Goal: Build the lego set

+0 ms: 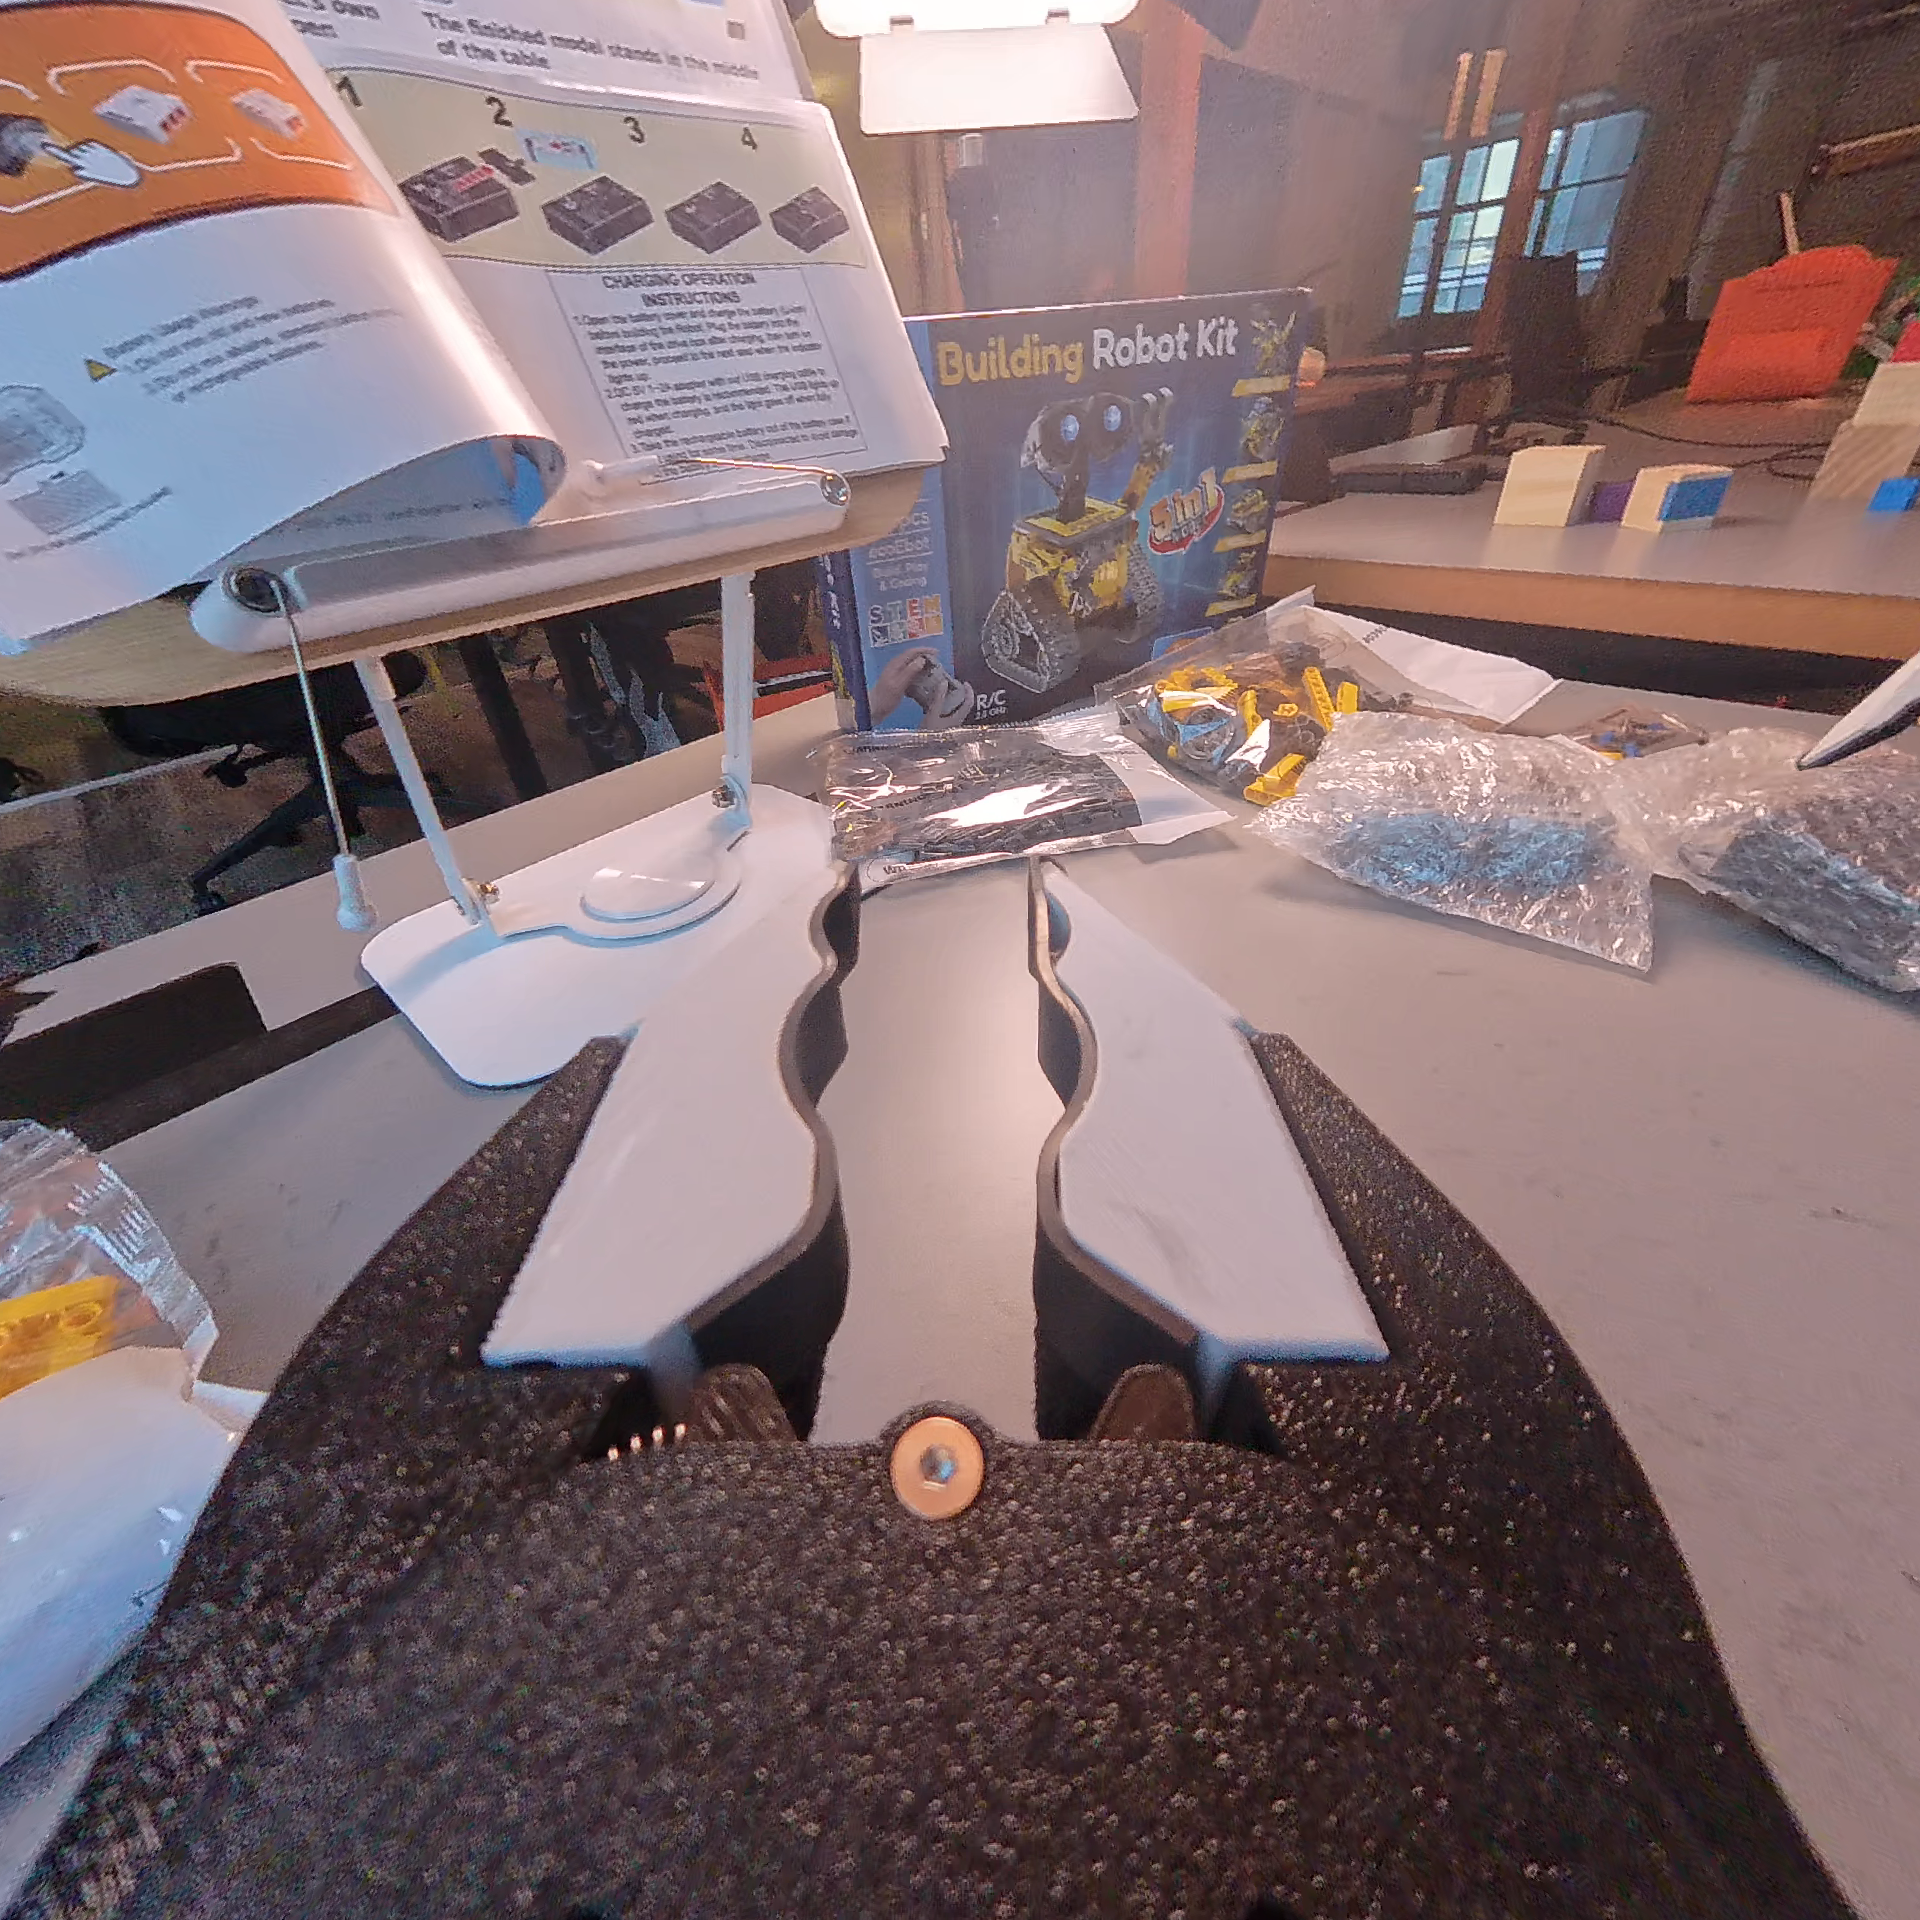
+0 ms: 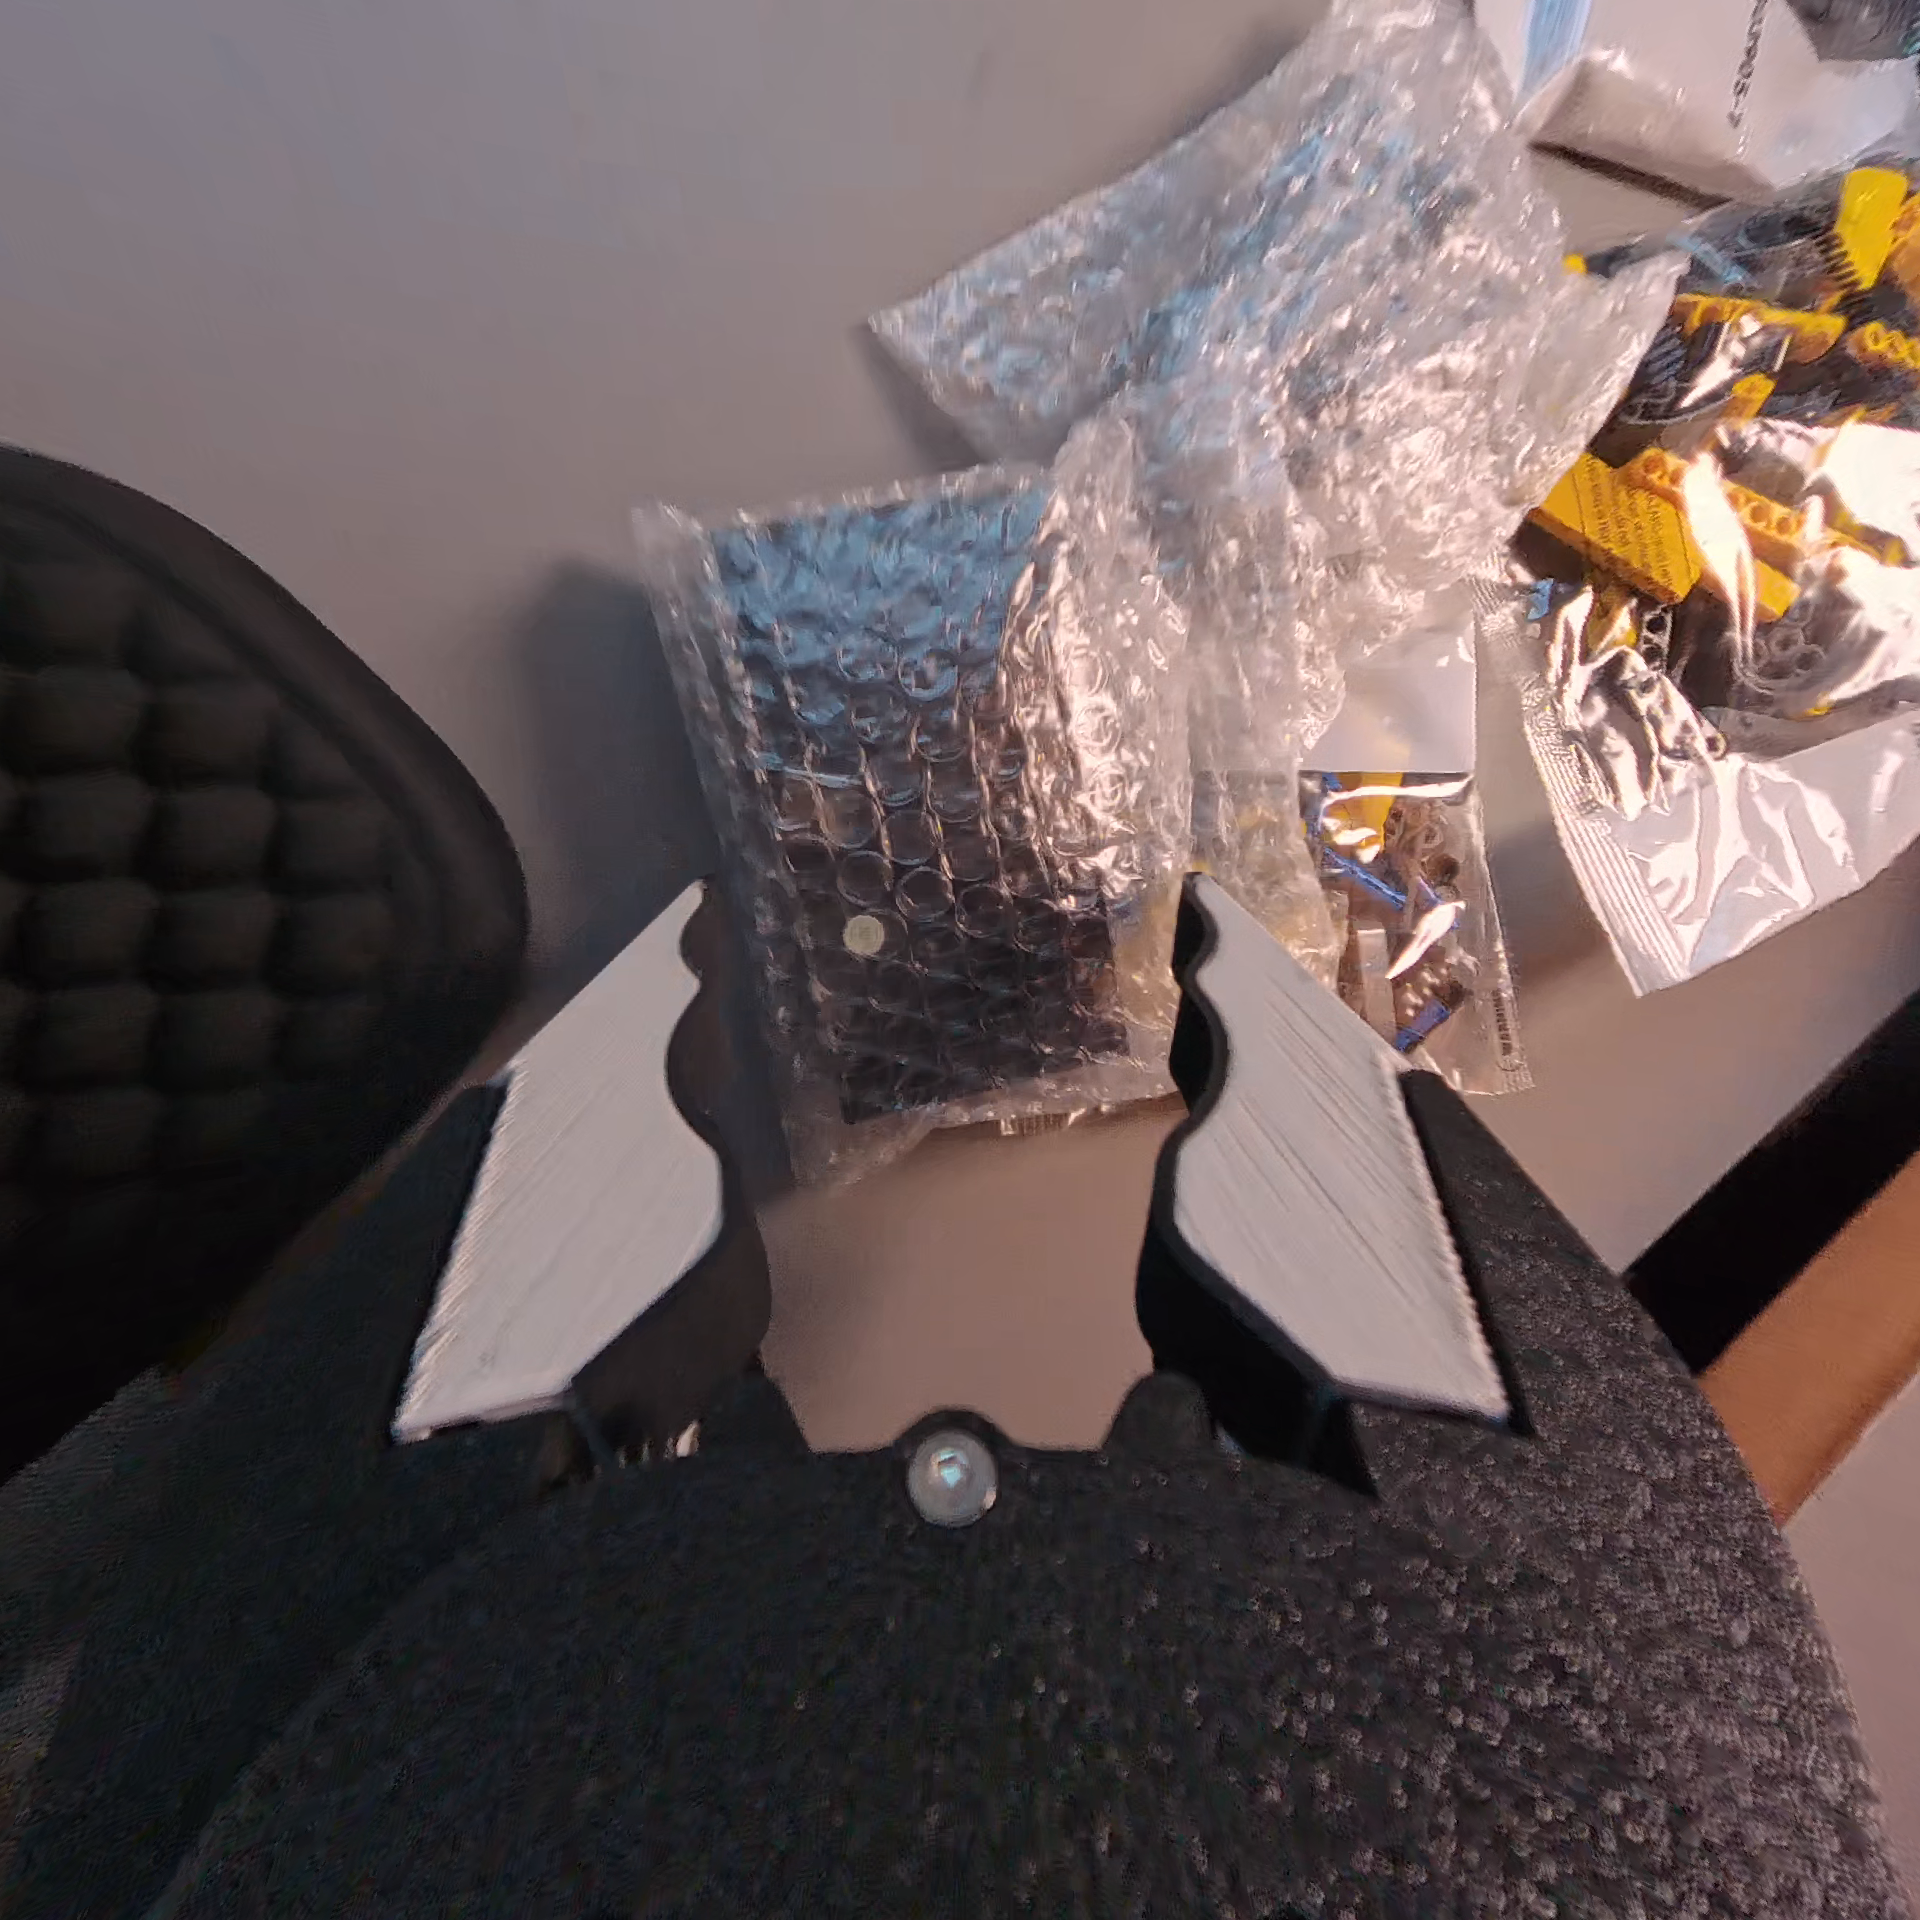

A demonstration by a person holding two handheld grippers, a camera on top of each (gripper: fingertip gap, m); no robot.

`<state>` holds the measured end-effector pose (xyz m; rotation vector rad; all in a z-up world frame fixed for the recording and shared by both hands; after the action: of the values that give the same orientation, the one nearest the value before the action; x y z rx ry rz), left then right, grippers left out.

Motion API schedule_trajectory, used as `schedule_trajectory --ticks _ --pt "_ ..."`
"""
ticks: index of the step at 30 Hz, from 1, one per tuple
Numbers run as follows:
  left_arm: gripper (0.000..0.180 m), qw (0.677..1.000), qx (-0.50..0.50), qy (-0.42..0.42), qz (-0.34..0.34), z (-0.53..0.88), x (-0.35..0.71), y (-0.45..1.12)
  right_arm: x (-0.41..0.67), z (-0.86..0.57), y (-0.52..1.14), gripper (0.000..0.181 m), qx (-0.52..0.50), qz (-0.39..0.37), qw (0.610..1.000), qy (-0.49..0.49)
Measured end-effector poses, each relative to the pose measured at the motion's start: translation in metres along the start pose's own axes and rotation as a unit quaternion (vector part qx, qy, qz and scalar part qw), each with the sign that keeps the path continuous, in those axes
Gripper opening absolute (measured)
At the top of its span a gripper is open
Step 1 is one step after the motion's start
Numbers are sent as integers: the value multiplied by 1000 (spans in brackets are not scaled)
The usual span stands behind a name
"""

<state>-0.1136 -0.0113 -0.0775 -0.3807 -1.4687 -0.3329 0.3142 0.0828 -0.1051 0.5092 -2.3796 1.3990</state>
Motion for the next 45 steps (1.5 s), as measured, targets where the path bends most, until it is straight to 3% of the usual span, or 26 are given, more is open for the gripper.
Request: schedule_trajectory --ticks 2,6,10,14,17,19,23,28,34,40,45 --pt "31 1000 -11 17 7 -5 0 2 -2 4 10 66 -11 2 1000 -25" --pt "32 999 -49 13 2 -14 4 2 20 8 4 59 -23 -44 995 -85" --pt "44 982 -159 -99 -28 -26 4 8 73 14 -7 59 -55 -128 980 -143" --pt "79 926 -283 -247 -46 -38 2 16 141 20 3 59 -133 -222 942 -213" --pt "92 899 -315 -300 -47 -38 0 17 190 29 28 59 -159 -269 915 -256" --pt "85 903 -305 -298 -51 -30 0 13 221 34 45 59 -179 -298 894 -284" --pt "39 927 -259 -266 -59 -5 -2 -1 272 50 71 59 -223 -352 854 -312" --pt "34 951 -228 -204 -32 15 -5 -10 285 59 97 59 -246 -383 850 -264" --pt "32 977 -185 -104 24 16 -14 -8 268 45 91 65 -113 -442 883 -108" --pt "32 972 -221 -64 50 3 -18 -3 260 16 81 51 -47 -483 874 38" --pt "32 960 -271 -37 64 -17 -19 0 255 19 98 59 78 -436 892 90"
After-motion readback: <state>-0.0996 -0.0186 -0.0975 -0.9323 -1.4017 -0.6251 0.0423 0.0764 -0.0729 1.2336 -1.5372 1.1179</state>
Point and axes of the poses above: each gripper's, where its closed fingertips meet, y out along the fingers, x out of its top, z = x × y across the jaws, the point moved 8 cm from there along -y, back along the fingers, and after that the axes turned 11 degrees about -x, right-handed, at the moved point
